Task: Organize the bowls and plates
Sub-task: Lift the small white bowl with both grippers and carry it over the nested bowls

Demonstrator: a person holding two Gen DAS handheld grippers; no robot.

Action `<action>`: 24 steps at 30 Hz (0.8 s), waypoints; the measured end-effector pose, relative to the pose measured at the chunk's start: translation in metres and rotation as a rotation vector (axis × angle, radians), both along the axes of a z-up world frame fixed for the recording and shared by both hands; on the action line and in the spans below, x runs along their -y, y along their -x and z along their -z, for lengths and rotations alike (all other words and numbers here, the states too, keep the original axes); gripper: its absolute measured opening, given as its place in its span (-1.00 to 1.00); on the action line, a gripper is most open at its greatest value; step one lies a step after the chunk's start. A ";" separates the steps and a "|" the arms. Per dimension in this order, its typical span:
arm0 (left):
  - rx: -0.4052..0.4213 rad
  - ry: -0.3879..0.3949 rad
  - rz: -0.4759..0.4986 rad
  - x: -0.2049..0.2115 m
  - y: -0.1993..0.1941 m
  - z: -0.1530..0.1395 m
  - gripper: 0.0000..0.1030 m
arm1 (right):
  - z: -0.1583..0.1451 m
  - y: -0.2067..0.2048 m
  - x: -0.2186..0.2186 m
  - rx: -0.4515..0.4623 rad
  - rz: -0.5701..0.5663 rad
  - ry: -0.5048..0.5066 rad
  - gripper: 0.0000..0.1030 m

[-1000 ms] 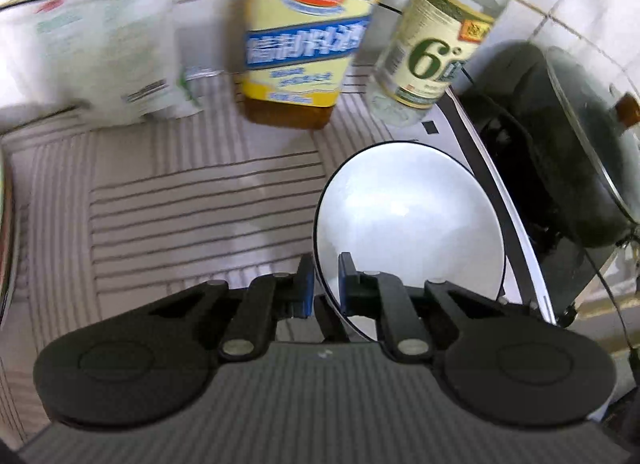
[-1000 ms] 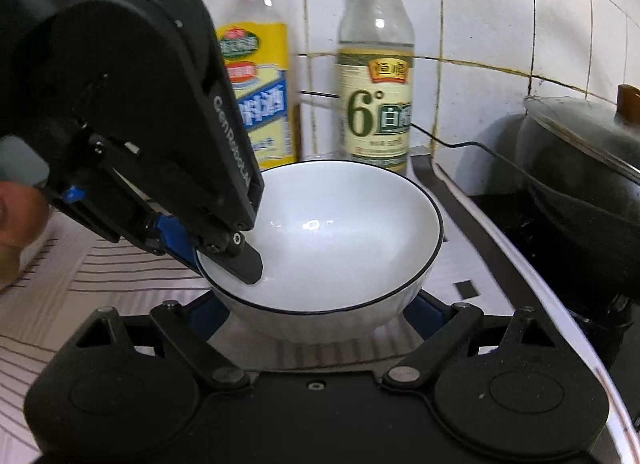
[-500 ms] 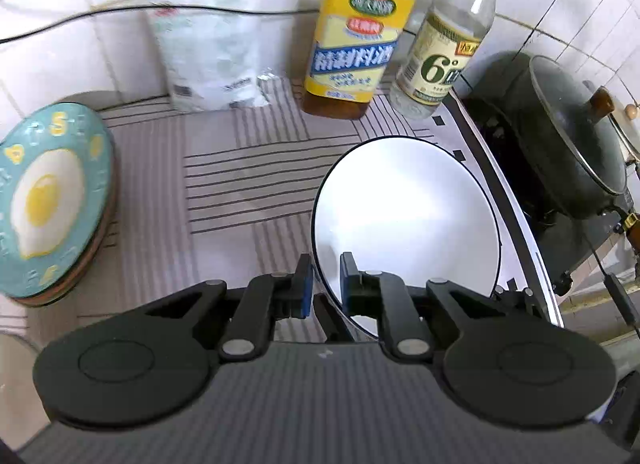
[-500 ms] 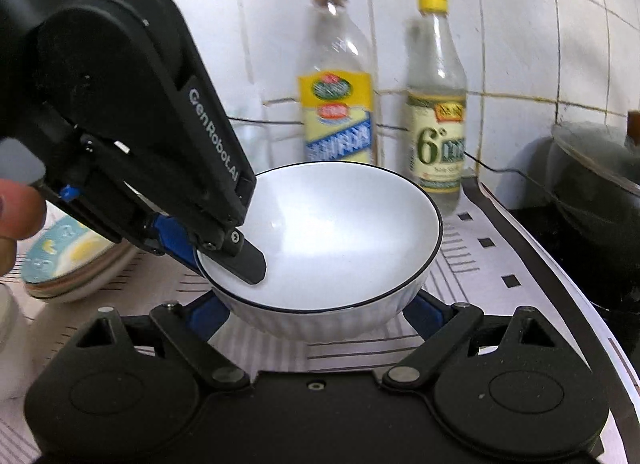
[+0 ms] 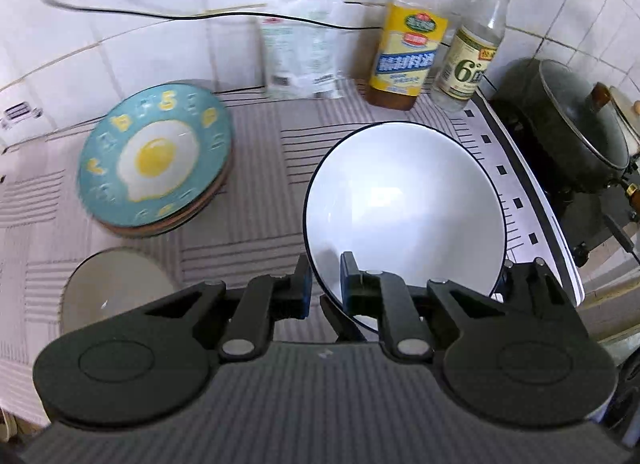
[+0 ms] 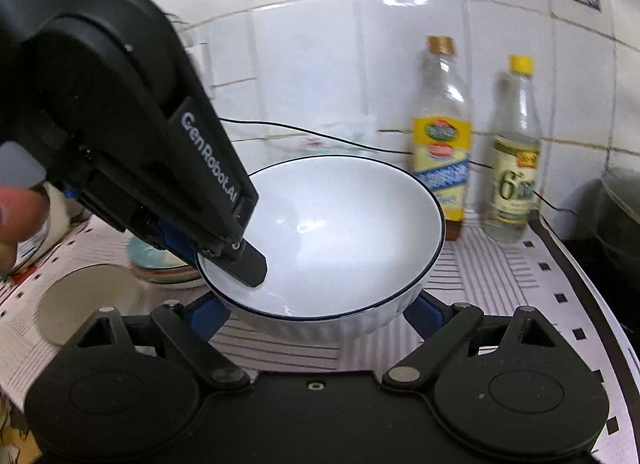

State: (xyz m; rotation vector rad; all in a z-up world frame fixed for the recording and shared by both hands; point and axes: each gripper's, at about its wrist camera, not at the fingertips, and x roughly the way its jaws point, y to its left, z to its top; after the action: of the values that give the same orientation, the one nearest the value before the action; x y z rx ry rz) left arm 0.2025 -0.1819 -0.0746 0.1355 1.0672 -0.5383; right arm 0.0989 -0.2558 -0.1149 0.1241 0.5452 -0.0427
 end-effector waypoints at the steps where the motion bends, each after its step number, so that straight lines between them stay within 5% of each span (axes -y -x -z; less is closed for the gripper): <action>1: -0.003 0.002 -0.009 -0.007 0.002 -0.003 -0.75 | -0.003 0.002 -0.006 0.004 -0.011 0.004 0.84; 12: -0.013 0.004 -0.087 -0.076 0.017 -0.028 -0.75 | -0.037 0.011 -0.054 0.018 -0.171 0.036 0.84; 24: -0.063 0.003 -0.173 -0.147 -0.003 -0.015 -0.74 | -0.042 -0.017 -0.103 -0.010 -0.384 0.033 0.84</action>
State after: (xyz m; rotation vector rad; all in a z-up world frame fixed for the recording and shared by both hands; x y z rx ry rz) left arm 0.2059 -0.0347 -0.0595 0.0234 1.1278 -0.3903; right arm 0.1158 -0.1526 -0.0728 -0.0146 0.5700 0.3219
